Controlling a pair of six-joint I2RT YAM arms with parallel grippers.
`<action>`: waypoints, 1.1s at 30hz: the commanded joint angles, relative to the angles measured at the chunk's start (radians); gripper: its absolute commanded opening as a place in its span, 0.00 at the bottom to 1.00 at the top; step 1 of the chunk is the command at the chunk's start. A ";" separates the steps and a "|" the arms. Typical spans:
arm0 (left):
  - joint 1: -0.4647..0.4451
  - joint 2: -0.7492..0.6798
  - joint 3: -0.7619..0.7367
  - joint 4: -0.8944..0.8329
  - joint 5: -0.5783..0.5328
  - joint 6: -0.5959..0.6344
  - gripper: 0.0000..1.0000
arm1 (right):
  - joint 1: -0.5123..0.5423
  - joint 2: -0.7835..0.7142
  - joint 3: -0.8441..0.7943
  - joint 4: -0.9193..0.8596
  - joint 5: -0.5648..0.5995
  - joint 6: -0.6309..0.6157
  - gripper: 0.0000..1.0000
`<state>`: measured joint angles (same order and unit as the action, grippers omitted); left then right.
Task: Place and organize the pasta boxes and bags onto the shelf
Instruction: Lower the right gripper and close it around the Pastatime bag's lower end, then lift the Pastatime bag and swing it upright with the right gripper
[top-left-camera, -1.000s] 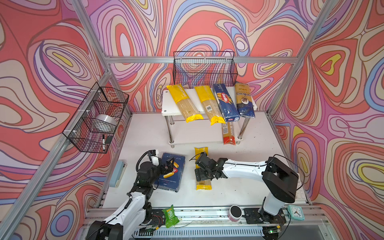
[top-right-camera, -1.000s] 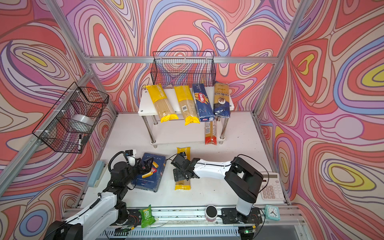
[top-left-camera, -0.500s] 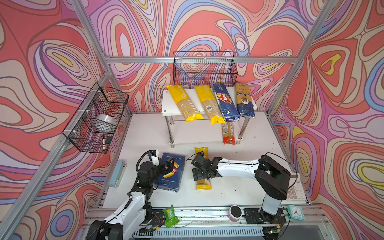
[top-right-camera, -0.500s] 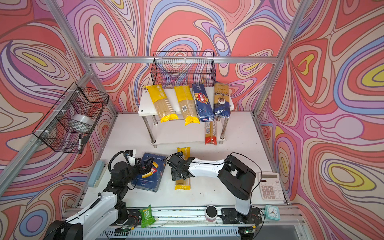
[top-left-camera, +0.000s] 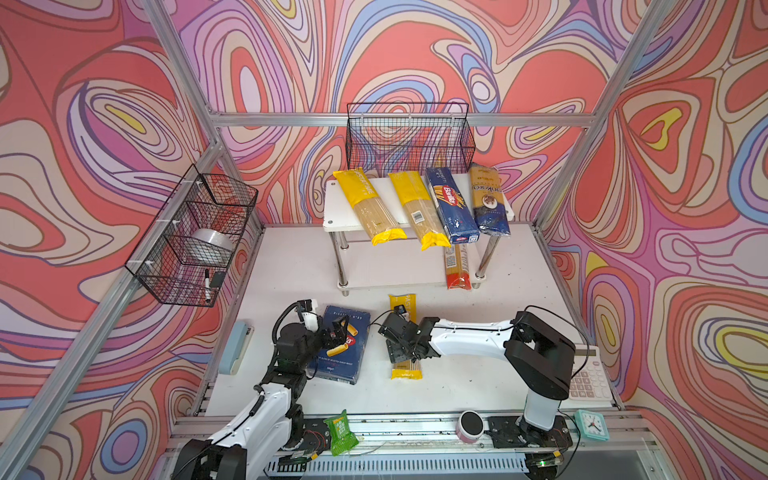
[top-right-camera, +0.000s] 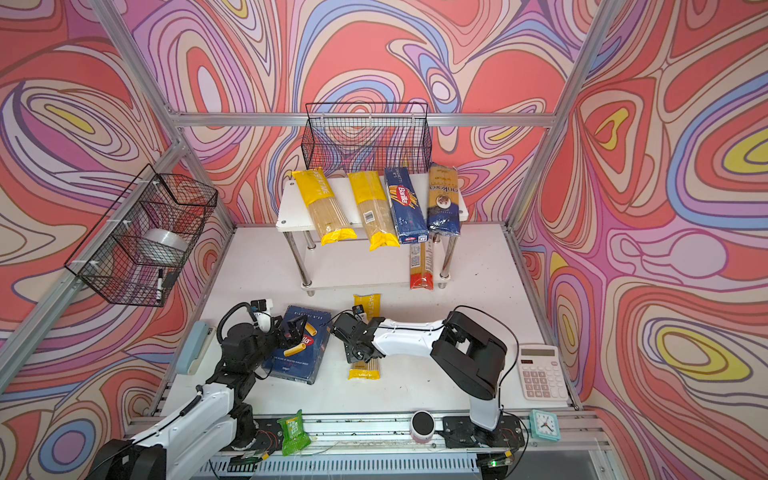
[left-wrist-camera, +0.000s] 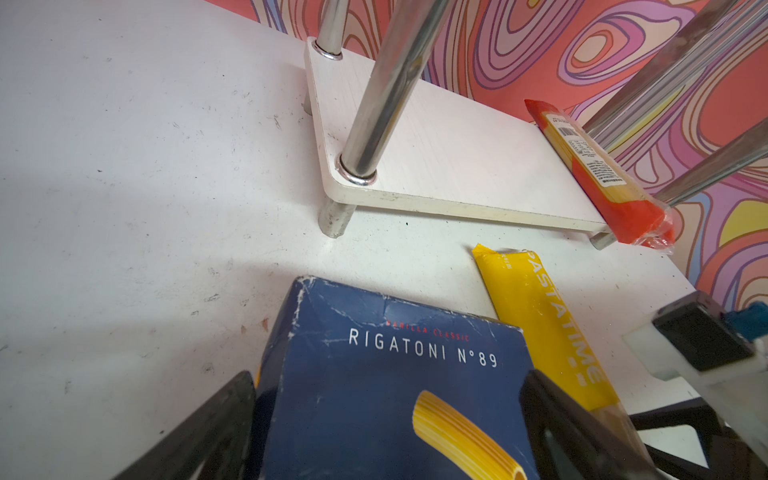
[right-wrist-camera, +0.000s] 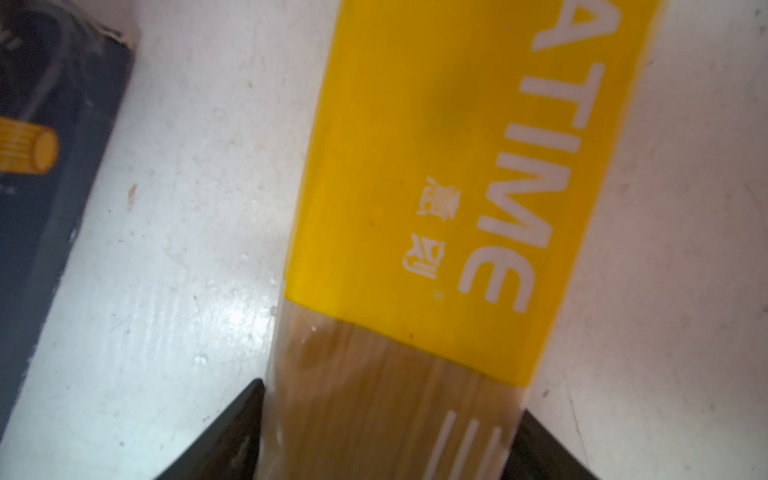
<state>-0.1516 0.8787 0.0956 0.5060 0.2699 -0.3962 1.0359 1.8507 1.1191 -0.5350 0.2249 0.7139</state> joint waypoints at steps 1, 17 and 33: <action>-0.005 0.003 -0.004 0.027 0.025 0.004 1.00 | 0.007 0.058 -0.052 -0.051 -0.059 -0.002 0.81; -0.006 0.003 -0.005 0.029 0.031 0.007 1.00 | 0.008 -0.028 -0.106 -0.082 -0.057 0.037 0.73; -0.007 0.011 -0.002 0.030 0.031 0.008 1.00 | 0.007 -0.084 -0.148 0.004 -0.063 0.049 0.50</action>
<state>-0.1516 0.8806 0.0956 0.5079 0.2726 -0.3935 1.0359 1.7390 0.9890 -0.5026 0.1921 0.7689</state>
